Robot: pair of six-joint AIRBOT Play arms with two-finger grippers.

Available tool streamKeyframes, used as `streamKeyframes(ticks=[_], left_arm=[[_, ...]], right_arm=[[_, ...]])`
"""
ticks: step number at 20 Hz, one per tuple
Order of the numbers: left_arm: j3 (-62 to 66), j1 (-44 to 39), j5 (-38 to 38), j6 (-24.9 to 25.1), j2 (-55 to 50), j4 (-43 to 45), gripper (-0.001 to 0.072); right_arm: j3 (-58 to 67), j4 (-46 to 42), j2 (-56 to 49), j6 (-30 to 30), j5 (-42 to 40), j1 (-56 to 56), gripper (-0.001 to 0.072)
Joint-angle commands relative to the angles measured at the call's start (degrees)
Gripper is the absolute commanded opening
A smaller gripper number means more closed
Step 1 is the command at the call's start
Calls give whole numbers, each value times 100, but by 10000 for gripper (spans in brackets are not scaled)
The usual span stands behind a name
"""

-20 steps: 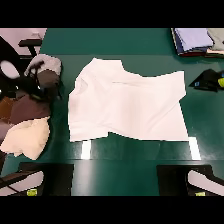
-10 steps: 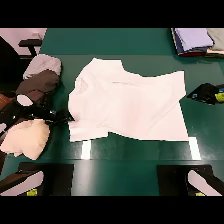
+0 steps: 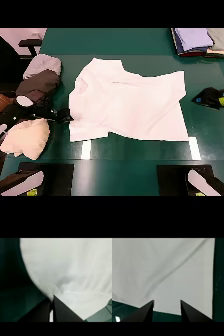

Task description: Fold the shirts.

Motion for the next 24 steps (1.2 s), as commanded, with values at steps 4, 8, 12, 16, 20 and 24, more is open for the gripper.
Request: streamKeyframes(ticks=[4,8,12,16,20,24], left_arm=[[793,2,-140,94,531,-4,22],[918,2,-87,90,544,-4,22],[918,2,-87,85,544,-7,22],[918,2,-105,87,544,-9,23],[1069,2,-361,94,570,9,22],[1947,4,-343,-81,1248,256,22]], right_arm=[[-2002,-702,278,-20,-42,-2044,387],[-3032,-144,-133,-407,-555,-2675,387],[-3174,341,-833,-503,-918,-2317,385],[-2953,334,-1292,-501,-946,-1154,304],[-2577,232,-1147,-501,-986,-166,33],[-1473,297,-262,-411,-785,188,12]])
